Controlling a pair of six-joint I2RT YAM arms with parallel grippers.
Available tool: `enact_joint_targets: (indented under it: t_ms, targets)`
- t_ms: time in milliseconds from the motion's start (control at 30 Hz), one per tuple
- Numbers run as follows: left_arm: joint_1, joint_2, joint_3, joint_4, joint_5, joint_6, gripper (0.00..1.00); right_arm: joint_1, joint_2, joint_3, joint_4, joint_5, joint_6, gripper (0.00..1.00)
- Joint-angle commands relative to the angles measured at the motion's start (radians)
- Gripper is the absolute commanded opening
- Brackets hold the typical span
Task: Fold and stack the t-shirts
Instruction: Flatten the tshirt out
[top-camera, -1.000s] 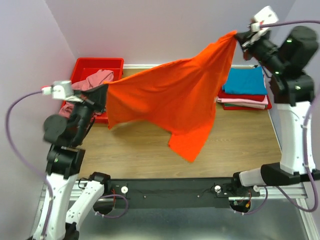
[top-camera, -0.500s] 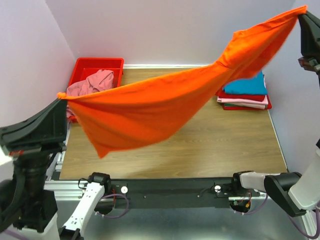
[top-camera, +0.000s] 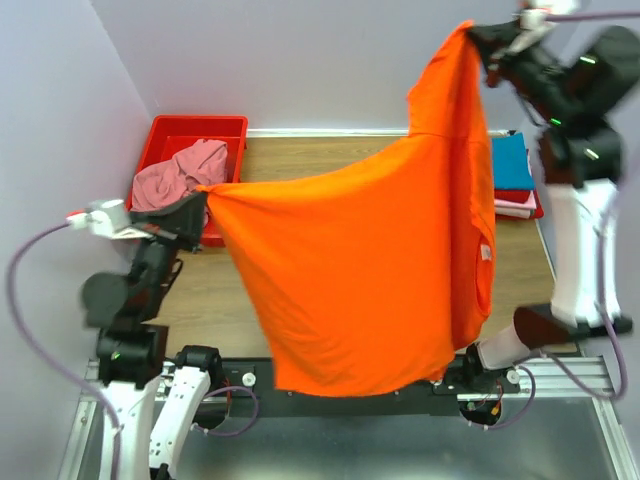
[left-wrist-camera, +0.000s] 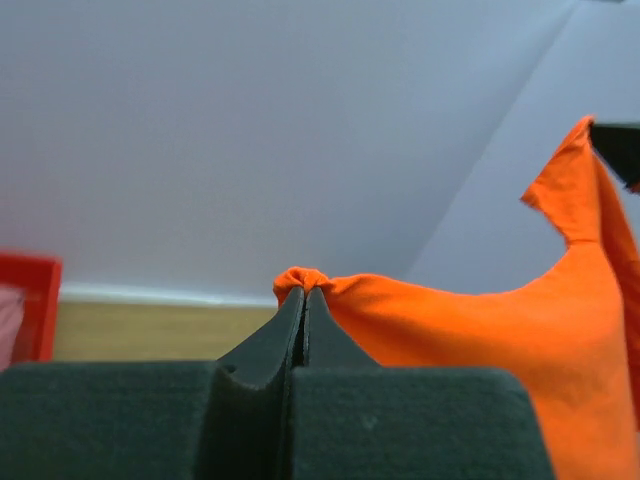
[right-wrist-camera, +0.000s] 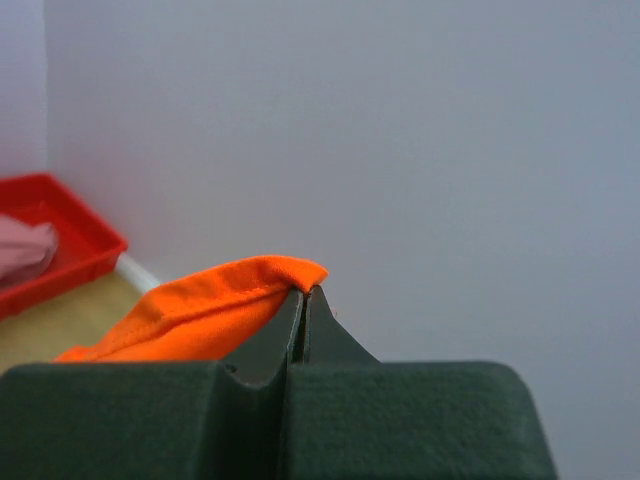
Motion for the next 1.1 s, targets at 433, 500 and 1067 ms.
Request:
enact_joint_targets:
  t_ms: [433, 500, 1067]
  targets:
    - [0.022, 0.391, -0.49, 0.088, -0.333, -0.014, 0.0, 0.118, 0.892, 0.025, 0.041, 0.073, -0.058, 0.01]
    - [0.033, 0.477, -0.492, 0.115, -0.31, -0.012, 0.0, 0.129, 0.941, 0.037, 0.061, 0.15, -0.081, 0.0]
    - [0.07, 0.321, -0.385, 0.155, -0.091, 0.061, 0.0, 0.132, 0.552, -0.156, 0.074, 0.123, -0.115, 0.0]
